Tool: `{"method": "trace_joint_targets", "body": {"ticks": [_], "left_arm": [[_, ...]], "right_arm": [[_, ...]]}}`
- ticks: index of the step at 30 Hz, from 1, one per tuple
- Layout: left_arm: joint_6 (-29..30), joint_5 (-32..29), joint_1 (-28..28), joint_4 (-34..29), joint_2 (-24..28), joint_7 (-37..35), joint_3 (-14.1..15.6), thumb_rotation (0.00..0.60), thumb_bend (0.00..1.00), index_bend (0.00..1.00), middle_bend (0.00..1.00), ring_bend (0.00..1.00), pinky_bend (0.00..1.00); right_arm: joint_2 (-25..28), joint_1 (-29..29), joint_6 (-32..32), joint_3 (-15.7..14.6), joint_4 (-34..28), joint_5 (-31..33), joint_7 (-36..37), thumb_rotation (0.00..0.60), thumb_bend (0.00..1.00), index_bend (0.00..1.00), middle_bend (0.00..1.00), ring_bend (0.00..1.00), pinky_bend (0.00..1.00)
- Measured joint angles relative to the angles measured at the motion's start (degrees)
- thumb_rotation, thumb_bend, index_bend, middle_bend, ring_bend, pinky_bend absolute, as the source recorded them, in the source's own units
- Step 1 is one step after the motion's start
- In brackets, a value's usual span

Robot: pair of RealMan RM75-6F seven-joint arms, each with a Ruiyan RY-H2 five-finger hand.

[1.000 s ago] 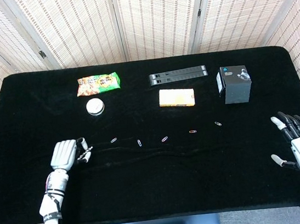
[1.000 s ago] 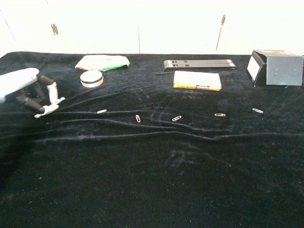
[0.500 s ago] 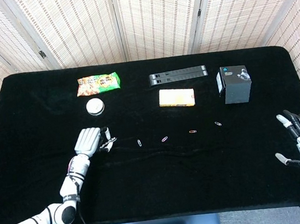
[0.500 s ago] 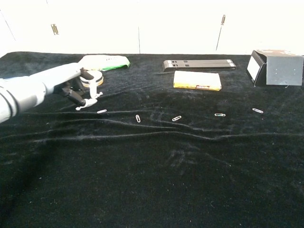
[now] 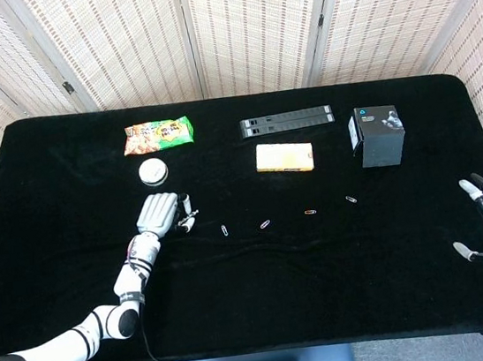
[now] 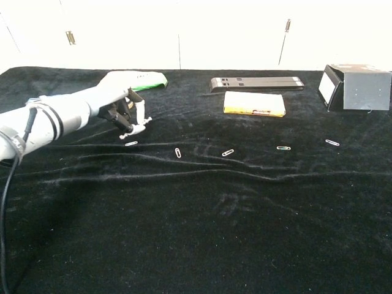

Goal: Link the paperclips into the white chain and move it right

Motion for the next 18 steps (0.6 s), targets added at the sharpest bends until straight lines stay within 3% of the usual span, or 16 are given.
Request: {"method": "trace_joint_targets", "body": {"ticks": [12,18], "left_arm": [[-1.0,1.01,-2.49,7.28,-4.67,-2.21,0.39,0.6,0.58,0.8,1.0,1.0,1.0],[0.83,2.49,-2.7,6.28,-4.84,-2.83,0.44,0.6,0.58,0.8,1.0,1.0,1.0]], "right_arm": [[0.19,-0.23,-0.59,0.2,0.33,1.04,0.7,0.591,0.23,0.0,0.0,0.0,0.0],[0.29,-0.38,-0.9,0.17,0.54,1.28,1.36,0.59,0.23,0.0,0.0,0.0,0.0]]}}
